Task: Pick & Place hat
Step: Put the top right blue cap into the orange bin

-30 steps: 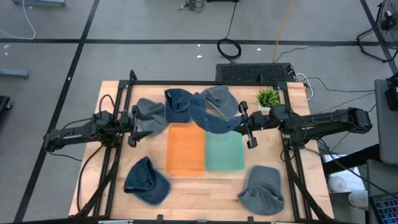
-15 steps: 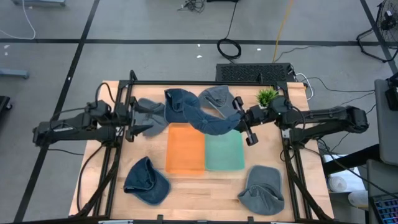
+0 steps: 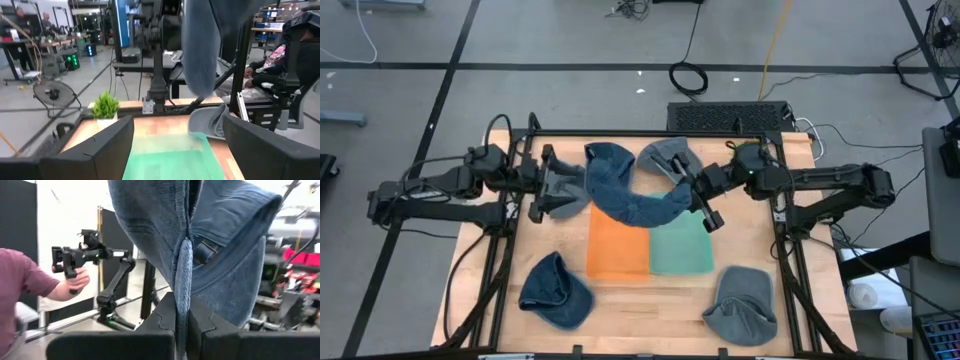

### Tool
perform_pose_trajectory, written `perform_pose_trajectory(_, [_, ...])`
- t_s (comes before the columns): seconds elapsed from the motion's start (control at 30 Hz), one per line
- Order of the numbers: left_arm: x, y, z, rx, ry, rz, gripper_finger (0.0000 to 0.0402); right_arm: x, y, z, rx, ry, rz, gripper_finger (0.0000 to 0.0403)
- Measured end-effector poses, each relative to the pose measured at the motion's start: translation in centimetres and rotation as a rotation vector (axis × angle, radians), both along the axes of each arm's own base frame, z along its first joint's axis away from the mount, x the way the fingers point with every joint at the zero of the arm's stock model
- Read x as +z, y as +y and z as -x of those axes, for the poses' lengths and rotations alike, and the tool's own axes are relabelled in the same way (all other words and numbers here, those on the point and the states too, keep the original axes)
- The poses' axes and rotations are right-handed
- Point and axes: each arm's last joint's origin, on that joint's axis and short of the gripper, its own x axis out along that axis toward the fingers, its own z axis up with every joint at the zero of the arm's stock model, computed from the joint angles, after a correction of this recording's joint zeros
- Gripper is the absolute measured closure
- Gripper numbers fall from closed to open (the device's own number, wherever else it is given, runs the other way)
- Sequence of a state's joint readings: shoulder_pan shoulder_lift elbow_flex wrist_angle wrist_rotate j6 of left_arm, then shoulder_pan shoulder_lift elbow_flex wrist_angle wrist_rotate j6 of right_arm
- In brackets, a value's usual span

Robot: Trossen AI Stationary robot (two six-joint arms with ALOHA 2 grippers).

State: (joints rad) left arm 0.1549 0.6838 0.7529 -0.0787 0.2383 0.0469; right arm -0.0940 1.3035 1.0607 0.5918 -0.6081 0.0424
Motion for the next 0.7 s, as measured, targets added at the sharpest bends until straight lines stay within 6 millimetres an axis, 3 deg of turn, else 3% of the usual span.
perform_pose_trajectory(0.27, [3.2, -0.1, -0.1, -0.027, -0.026, -0.068, 0.0092, -0.6, -0.4, -1.0, -0.012, 0.070, -0.013, 0.0403])
perform_pose_trajectory(0.7, [7.0, -0.3, -0.4, -0.046, 0.117, -0.065, 0.0092, -2.8, -2.2, -2.6, -0.050, 0.206, -0.089, 0.0403])
